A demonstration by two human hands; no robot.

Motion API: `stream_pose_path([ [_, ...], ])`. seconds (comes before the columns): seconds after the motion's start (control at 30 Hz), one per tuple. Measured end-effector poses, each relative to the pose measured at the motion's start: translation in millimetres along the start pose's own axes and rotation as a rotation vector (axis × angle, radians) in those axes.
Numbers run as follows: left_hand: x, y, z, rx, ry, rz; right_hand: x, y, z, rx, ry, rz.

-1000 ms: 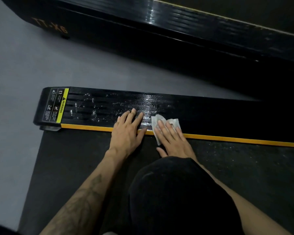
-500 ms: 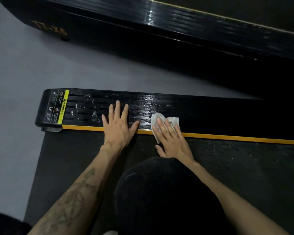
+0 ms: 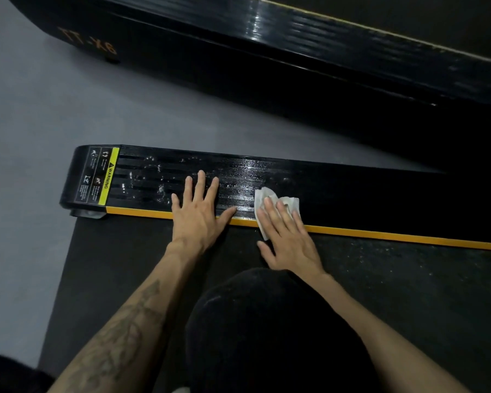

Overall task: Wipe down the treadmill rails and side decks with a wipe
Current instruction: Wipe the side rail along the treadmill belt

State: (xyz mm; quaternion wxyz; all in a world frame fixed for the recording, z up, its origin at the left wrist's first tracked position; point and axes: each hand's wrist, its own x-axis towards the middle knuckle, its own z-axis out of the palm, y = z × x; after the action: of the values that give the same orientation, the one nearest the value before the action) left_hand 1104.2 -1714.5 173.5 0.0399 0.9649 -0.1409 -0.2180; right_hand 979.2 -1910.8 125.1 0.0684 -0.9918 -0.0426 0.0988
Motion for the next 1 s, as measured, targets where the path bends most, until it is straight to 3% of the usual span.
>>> stream_pose_path([
  [0.13,-1.2,0.2,2.1,0.014,0.015,0.002,-1.1,17.4,-10.2,-0.002,-0.028,0.078],
  [0.27,-1.0,0.7,3.8,0.029,0.021,0.001,29.4,-14.3,-15.7,0.079,-0.037,0.231],
  [0.53,1.4,-0.6,3.0,-0.029,0.002,-0.002,-1.0,6.9,-6.6,-0.022,0.002,-0.059],
  [0.8,3.1,-0.5,4.7,-0.026,-0.002,-0.005,48.2,-16.8,-18.6,0.073,-0.052,0.253],
  [1.0,3.1,-0.4,3.7,-0.039,-0.007,-0.005,20.6,-8.7,-21.7,0.111,-0.074,0.014],
])
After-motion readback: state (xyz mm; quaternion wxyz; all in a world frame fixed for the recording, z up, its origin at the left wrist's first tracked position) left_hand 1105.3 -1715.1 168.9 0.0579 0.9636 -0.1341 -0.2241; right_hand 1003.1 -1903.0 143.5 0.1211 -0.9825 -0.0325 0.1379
